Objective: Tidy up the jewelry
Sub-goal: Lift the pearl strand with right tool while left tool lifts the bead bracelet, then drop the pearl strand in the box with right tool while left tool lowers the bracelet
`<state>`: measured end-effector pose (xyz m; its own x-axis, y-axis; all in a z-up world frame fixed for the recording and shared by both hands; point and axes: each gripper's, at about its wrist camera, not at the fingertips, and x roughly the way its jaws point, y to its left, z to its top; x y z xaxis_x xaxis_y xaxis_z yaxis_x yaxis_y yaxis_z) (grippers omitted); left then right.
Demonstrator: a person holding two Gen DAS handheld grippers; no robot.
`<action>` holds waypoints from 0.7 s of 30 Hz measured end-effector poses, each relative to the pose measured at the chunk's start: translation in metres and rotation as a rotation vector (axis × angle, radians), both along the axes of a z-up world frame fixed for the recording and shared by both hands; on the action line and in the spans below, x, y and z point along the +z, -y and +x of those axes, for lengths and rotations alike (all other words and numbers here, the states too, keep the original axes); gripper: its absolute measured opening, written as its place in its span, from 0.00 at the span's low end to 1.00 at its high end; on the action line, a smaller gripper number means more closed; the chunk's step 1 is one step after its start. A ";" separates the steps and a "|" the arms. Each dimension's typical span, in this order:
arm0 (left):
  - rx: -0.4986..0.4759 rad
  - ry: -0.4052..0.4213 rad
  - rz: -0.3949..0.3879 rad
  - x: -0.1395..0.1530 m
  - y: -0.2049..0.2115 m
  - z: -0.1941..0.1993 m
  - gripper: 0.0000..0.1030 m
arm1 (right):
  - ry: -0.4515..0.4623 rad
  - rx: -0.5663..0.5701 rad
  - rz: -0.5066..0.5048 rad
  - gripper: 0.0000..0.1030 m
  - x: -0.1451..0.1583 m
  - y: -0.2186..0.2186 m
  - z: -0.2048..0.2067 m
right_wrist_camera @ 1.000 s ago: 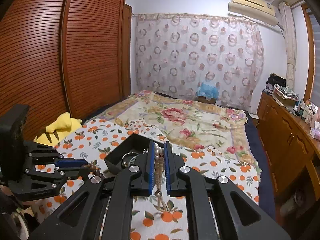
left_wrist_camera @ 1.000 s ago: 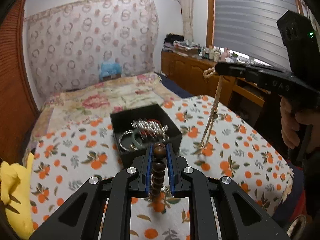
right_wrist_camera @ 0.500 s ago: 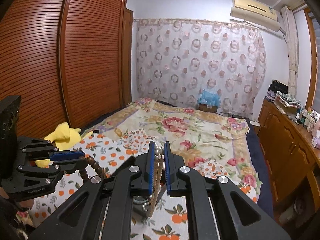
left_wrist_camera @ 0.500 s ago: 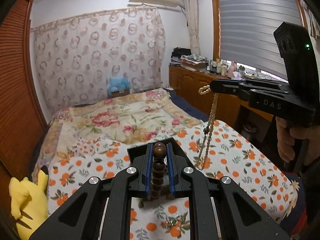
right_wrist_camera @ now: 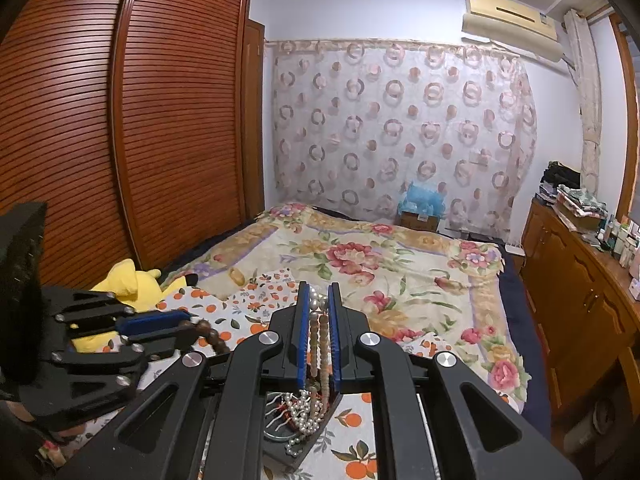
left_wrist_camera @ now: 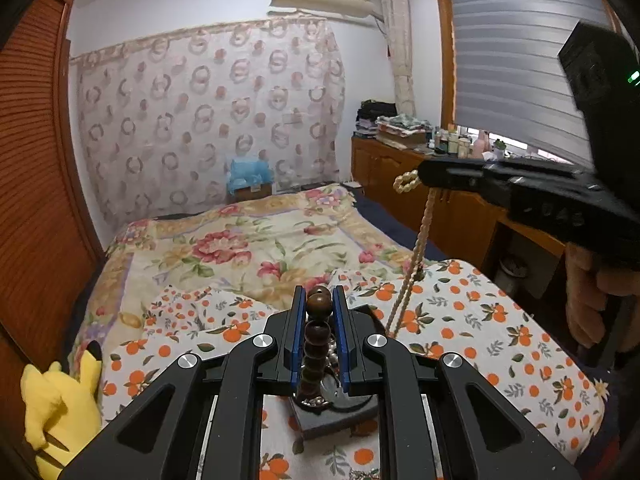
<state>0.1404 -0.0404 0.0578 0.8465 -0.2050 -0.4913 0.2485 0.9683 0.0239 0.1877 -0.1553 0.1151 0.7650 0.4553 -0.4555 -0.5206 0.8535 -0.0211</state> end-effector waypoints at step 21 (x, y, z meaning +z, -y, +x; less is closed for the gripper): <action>0.031 -0.184 0.008 -0.086 -0.009 0.032 0.12 | -0.048 -0.013 -0.029 0.10 -0.034 -0.024 0.025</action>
